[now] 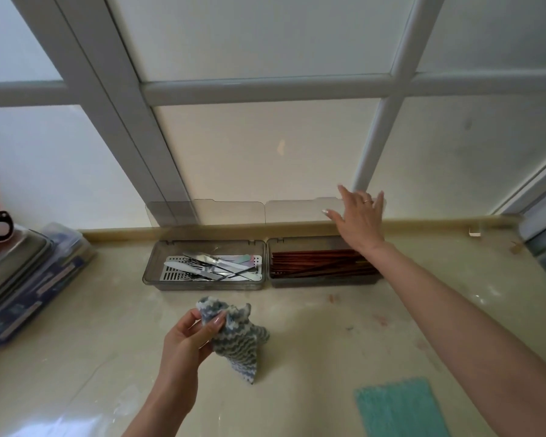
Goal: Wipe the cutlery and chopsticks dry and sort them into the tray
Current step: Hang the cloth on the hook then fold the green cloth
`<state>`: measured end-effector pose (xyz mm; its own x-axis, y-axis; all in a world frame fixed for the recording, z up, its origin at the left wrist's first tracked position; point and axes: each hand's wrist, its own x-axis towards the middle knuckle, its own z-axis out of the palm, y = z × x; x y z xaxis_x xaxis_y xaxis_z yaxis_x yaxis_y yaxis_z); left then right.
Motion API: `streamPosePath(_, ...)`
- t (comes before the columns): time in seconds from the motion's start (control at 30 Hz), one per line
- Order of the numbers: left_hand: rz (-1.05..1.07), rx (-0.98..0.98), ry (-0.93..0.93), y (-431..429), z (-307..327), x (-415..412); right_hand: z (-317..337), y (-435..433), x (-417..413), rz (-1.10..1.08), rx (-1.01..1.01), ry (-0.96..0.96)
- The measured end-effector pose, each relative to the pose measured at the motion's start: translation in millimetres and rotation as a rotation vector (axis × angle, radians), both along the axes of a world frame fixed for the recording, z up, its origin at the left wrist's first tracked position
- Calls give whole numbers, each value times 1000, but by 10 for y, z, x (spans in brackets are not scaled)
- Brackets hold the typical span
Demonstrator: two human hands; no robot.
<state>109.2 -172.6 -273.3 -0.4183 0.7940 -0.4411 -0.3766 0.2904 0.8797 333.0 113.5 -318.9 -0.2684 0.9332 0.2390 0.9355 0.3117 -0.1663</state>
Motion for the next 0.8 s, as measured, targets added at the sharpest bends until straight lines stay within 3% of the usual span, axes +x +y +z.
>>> streamPosePath(0.13, 17, 7, 3, -34, 47, -67, 160, -257, -226, 2, 262, 157)
streamPosePath(0.27, 57, 14, -36, -49, 97, -107, 50, -476, -649, 286, -103, 257)
streamPosePath(0.4, 76, 22, -31, -130, 169, -151, -133, -695, -1125, 545, -302, 96)
streamPosePath(0.57, 82, 42, -31, -232, 238, -260, -488, -1080, -1529, 585, -431, -246)
streamPosePath(0.8, 80, 38, -46, -356, 293, -339, -711, -1191, -1635, 583, -334, -202)
